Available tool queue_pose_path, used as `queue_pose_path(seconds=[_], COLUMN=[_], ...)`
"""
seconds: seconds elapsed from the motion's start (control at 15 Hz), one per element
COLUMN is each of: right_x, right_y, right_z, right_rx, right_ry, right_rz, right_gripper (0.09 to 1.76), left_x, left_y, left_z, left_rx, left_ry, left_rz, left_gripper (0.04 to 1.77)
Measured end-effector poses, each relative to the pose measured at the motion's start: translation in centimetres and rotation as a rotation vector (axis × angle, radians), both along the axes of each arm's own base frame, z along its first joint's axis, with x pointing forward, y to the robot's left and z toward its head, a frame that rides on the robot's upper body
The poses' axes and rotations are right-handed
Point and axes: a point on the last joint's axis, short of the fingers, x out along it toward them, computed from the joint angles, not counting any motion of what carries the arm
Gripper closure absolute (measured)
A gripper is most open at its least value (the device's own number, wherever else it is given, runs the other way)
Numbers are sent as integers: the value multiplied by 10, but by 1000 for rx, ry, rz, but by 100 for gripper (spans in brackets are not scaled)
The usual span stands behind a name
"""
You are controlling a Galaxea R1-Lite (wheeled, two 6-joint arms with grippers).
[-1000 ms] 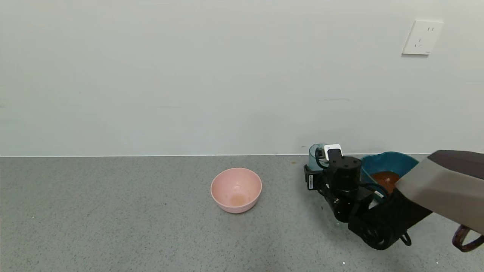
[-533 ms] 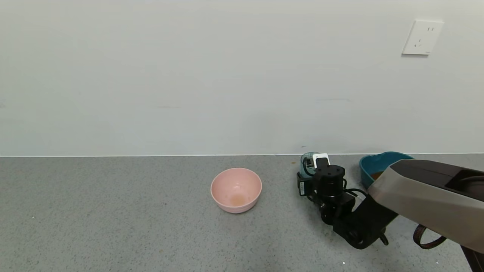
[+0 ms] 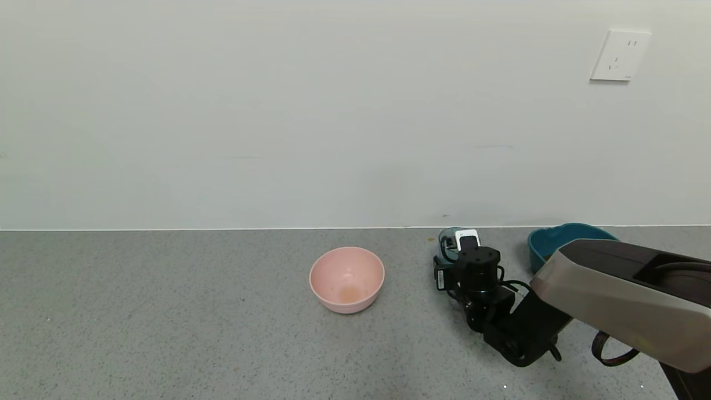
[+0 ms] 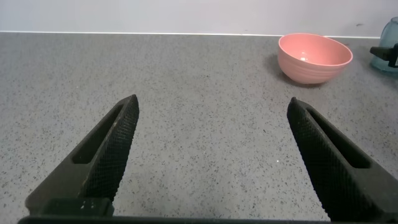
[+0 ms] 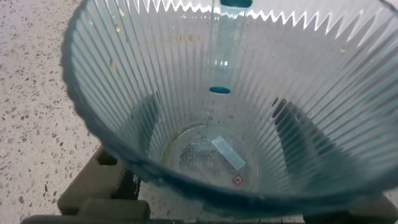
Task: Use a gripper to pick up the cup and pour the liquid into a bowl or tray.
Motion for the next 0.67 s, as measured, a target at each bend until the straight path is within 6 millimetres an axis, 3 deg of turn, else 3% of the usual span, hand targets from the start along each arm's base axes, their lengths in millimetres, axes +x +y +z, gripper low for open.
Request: queue_pose_path(seconds=[0.4, 0.67], right_x=[-3, -12], right_y=[2, -1], right_z=[-1, 13], right_rx=[-6, -18], right_ry=[11, 44], right_rz=[7, 26], right_gripper=[29, 23], left_x=[0, 0], left_y=[0, 0], left_z=[0, 0], left_rx=[0, 0], left_ry=[0, 0], left_rz=[0, 0], left_gripper=[9, 9])
